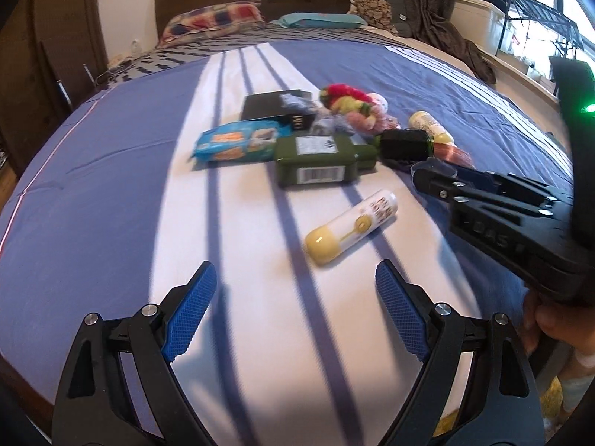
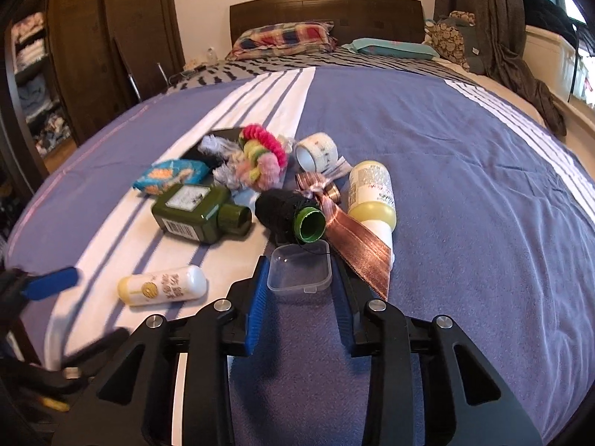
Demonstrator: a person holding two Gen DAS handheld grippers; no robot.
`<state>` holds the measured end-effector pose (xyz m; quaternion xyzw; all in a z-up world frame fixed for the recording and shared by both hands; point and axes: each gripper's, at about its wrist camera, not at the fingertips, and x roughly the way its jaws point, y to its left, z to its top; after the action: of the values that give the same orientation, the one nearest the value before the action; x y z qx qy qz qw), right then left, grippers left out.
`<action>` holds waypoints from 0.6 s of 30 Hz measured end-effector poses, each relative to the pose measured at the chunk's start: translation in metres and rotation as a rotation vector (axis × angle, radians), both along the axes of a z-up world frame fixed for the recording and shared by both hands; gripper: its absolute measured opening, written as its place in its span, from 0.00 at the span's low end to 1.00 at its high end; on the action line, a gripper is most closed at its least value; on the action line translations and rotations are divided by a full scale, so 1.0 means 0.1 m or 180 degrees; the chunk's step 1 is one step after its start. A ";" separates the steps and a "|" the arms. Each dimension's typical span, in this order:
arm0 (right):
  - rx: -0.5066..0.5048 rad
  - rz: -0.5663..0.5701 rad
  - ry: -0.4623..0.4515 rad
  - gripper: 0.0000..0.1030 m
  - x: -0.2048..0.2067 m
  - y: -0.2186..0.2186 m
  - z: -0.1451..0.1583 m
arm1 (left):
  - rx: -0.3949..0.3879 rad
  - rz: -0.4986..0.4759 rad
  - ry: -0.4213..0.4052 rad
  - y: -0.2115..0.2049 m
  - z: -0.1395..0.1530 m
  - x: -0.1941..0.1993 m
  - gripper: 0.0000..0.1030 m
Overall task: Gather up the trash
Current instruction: 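Grasp the yellow-capped white tube with left tool while right tool grasps the clear plastic box, then lift both held items and carry them down over the black bin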
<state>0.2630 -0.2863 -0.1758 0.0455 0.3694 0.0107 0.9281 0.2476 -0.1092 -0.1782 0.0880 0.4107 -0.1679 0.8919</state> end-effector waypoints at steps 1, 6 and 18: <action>0.0023 -0.0002 -0.0029 0.33 -0.01 -0.01 0.03 | 0.0010 -0.0029 0.0003 -0.04 -0.01 0.03 0.79; 0.0068 -0.0031 -0.0206 0.31 -0.06 -0.08 0.25 | -0.0046 -0.0156 0.0059 -0.20 -0.06 0.16 0.63; 0.0087 -0.0010 -0.0432 0.30 -0.19 -0.10 0.60 | -0.0247 -0.0306 0.0064 -0.23 0.05 0.19 0.22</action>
<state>0.2440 -0.2960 -0.1160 0.0579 0.3054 0.0173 0.9503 0.2670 -0.1321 -0.1729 0.0712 0.4081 -0.2273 0.8813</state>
